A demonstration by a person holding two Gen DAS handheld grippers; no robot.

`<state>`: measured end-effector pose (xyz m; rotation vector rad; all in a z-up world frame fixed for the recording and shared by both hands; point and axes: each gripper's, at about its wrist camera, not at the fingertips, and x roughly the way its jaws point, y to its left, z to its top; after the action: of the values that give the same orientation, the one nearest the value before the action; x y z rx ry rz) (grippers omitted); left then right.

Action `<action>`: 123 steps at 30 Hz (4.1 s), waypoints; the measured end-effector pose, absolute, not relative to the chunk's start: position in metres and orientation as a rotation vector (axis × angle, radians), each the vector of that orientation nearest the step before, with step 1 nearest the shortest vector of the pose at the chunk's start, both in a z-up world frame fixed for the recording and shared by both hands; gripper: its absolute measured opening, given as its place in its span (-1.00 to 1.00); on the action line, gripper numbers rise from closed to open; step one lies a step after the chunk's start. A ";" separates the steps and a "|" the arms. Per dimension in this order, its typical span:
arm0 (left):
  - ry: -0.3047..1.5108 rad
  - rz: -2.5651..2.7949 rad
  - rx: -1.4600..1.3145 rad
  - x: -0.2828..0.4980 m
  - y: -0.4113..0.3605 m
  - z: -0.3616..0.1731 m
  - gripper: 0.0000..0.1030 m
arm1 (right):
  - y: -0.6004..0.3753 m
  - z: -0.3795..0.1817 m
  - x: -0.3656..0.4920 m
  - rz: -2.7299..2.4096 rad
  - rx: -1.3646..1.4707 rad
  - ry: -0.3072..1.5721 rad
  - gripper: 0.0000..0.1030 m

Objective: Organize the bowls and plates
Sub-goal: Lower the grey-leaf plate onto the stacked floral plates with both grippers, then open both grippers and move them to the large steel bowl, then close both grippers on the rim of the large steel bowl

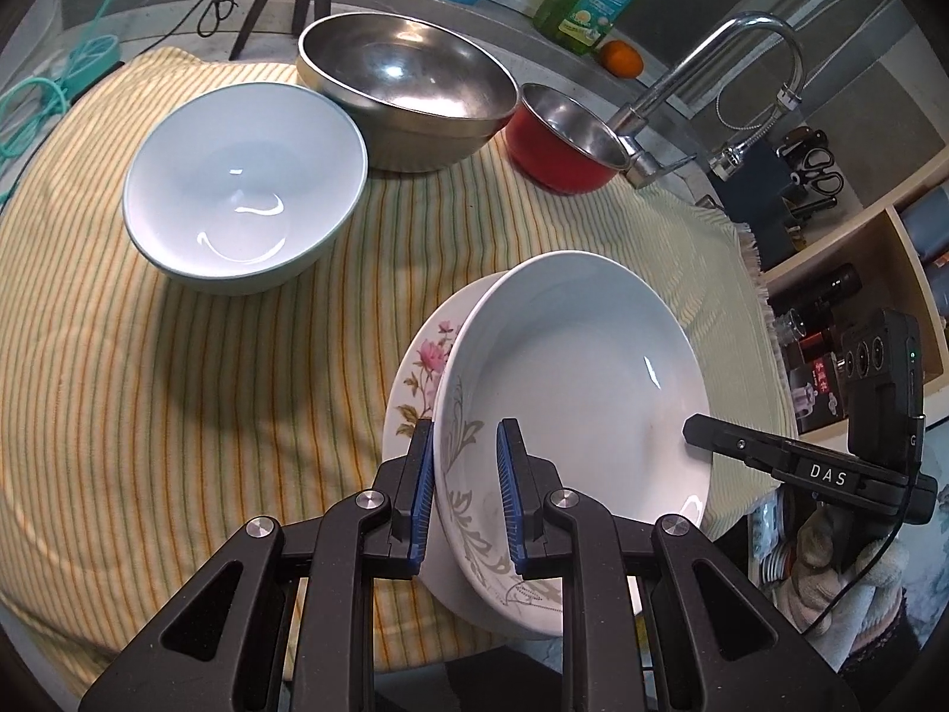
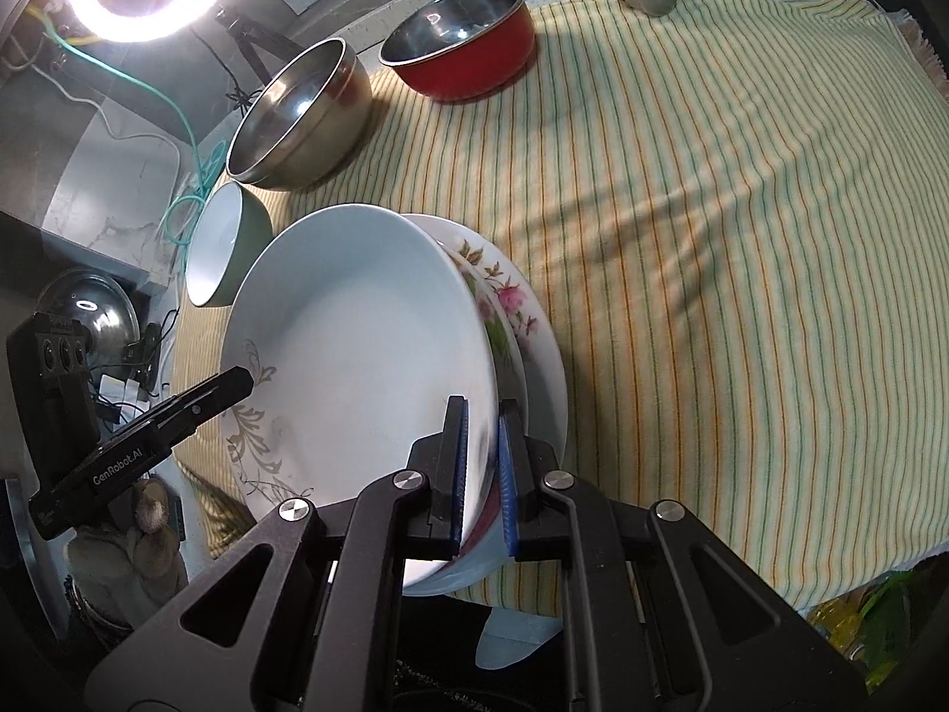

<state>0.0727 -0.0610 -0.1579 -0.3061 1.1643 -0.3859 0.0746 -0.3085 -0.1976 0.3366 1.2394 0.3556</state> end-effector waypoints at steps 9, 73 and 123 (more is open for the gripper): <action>1.162 -0.372 -0.231 0.072 -0.069 -0.156 -0.65 | -0.303 -0.195 0.073 0.348 0.281 1.236 -0.81; 1.042 -0.360 -0.263 0.107 -0.010 -0.106 -0.04 | -0.278 -0.119 0.099 0.400 0.216 1.018 0.48; 1.172 -0.410 -0.352 0.285 0.016 -0.154 -0.47 | -0.198 -0.183 0.273 0.433 0.444 1.208 -0.54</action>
<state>0.2854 0.0161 -0.1538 -0.3524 1.1720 -0.4104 0.2735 -0.1979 -0.1832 0.4442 1.2083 0.4331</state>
